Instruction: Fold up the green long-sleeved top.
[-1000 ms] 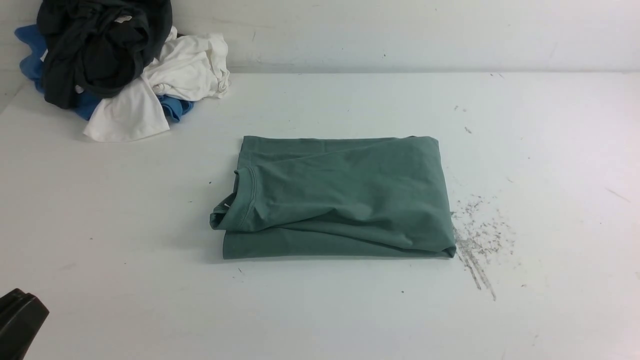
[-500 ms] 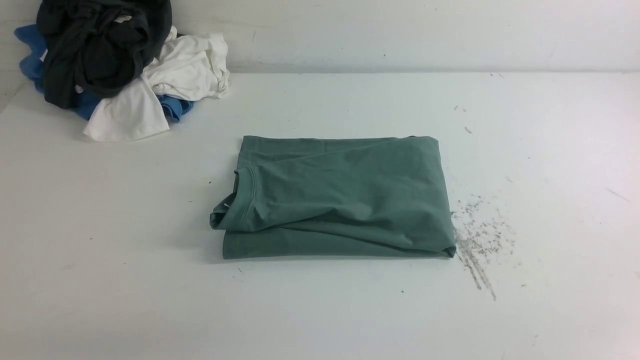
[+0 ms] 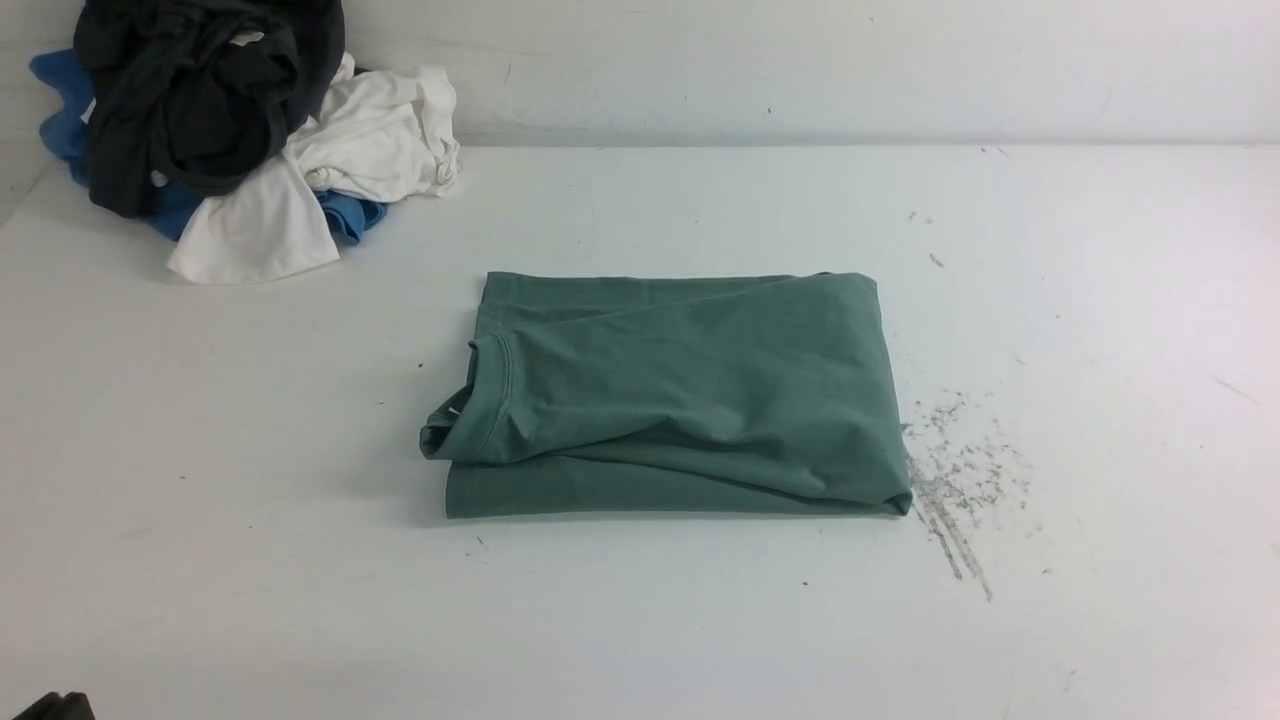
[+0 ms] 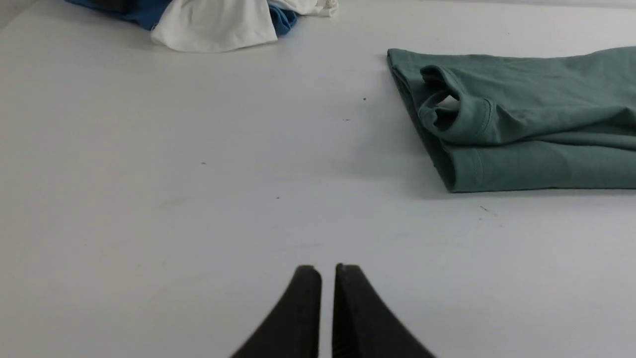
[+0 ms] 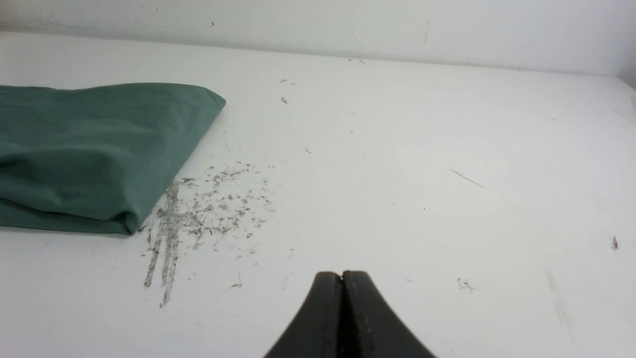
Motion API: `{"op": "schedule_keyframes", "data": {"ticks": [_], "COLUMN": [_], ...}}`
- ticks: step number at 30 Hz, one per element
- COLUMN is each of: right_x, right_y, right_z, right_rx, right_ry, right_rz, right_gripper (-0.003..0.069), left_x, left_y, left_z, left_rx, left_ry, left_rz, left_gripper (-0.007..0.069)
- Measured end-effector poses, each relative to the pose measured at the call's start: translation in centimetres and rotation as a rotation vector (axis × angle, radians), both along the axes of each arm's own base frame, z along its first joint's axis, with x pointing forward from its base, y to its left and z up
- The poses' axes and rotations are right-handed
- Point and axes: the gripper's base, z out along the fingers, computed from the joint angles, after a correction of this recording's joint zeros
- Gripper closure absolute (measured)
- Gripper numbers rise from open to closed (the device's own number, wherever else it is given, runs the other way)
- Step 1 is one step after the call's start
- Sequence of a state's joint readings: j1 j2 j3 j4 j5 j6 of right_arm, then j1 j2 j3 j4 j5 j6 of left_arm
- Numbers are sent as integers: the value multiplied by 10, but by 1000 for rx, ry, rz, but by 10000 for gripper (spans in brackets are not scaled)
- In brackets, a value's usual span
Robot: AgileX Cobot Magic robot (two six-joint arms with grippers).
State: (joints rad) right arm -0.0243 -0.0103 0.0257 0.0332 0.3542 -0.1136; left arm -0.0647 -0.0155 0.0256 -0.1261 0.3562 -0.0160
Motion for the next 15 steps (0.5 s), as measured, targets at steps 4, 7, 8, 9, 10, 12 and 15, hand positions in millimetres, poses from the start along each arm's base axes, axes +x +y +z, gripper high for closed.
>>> {"op": "schedule_keyframes", "data": {"ticks": [4, 7, 8, 9, 10, 12, 15], "right_x": [0, 0, 0, 0, 0, 0, 0], "right_y": [0, 0, 0, 0, 0, 0, 0], "right_z": [0, 0, 0, 0, 0, 0, 0], "right_rx": [0, 0, 0, 0, 0, 0, 0], "right_ry": [0, 0, 0, 0, 0, 0, 0], "right_rz": [0, 0, 0, 0, 0, 0, 0], "right_gripper": [673, 673, 673, 673, 673, 673, 673], "left_x": [0, 0, 0, 0, 0, 0, 0], "left_y": [0, 0, 0, 0, 0, 0, 0], "left_z": [0, 0, 0, 0, 0, 0, 0], "left_rx": [3, 6, 5, 5, 5, 4, 5], "left_ry": [1, 1, 1, 1, 1, 1, 1], "left_rz": [-1, -2, -2, -2, -2, -2, -2], "left_gripper": [599, 599, 599, 599, 599, 599, 599]}}
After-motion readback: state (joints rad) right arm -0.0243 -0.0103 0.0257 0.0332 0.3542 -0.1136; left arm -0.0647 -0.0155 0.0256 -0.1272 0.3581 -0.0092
